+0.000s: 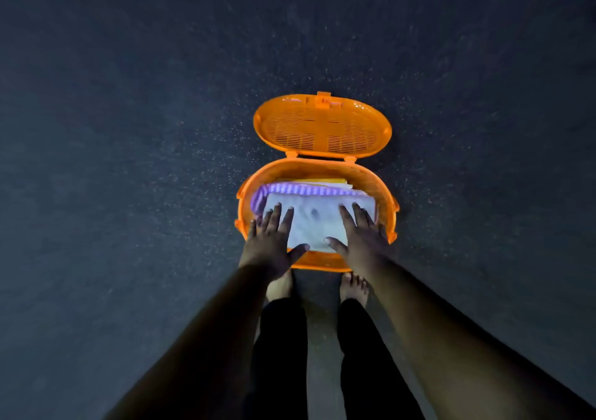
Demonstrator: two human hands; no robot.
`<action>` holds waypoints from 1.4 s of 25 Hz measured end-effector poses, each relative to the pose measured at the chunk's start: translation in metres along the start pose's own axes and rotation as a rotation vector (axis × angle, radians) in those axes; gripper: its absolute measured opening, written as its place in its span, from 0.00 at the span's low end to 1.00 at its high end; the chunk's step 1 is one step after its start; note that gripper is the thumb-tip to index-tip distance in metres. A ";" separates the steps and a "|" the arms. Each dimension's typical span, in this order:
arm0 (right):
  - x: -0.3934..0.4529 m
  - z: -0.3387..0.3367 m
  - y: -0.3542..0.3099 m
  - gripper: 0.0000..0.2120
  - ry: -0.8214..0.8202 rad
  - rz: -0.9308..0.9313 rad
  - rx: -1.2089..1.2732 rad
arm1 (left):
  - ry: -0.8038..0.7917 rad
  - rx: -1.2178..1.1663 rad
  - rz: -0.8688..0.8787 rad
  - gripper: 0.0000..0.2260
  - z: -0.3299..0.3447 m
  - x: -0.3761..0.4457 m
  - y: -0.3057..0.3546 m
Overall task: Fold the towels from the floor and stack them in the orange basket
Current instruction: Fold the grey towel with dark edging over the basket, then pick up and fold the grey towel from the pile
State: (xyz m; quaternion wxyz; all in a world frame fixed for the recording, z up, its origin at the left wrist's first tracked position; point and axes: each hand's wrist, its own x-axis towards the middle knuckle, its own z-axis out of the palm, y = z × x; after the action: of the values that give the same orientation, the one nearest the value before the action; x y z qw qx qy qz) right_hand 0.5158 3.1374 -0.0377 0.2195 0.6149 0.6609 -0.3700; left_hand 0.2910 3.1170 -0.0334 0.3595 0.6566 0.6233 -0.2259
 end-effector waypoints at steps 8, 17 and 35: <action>-0.243 -0.129 -0.089 0.40 0.055 -0.185 0.035 | 0.235 -0.351 -0.266 0.44 -0.111 -0.313 0.049; -0.416 -0.125 -0.227 0.42 -0.009 -0.771 -0.409 | 0.627 -0.855 -0.779 0.45 -0.051 -0.576 0.056; -0.804 0.192 -0.483 0.42 -0.130 -1.471 -0.655 | 1.023 -1.037 -1.423 0.43 0.250 -1.019 -0.015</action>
State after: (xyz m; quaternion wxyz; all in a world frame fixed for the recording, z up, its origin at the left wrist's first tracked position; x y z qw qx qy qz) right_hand 0.1322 2.4835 0.5462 0.1268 -0.0958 0.9571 -0.2422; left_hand 0.1914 2.2595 0.5625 0.0726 -0.0852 0.9694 0.2185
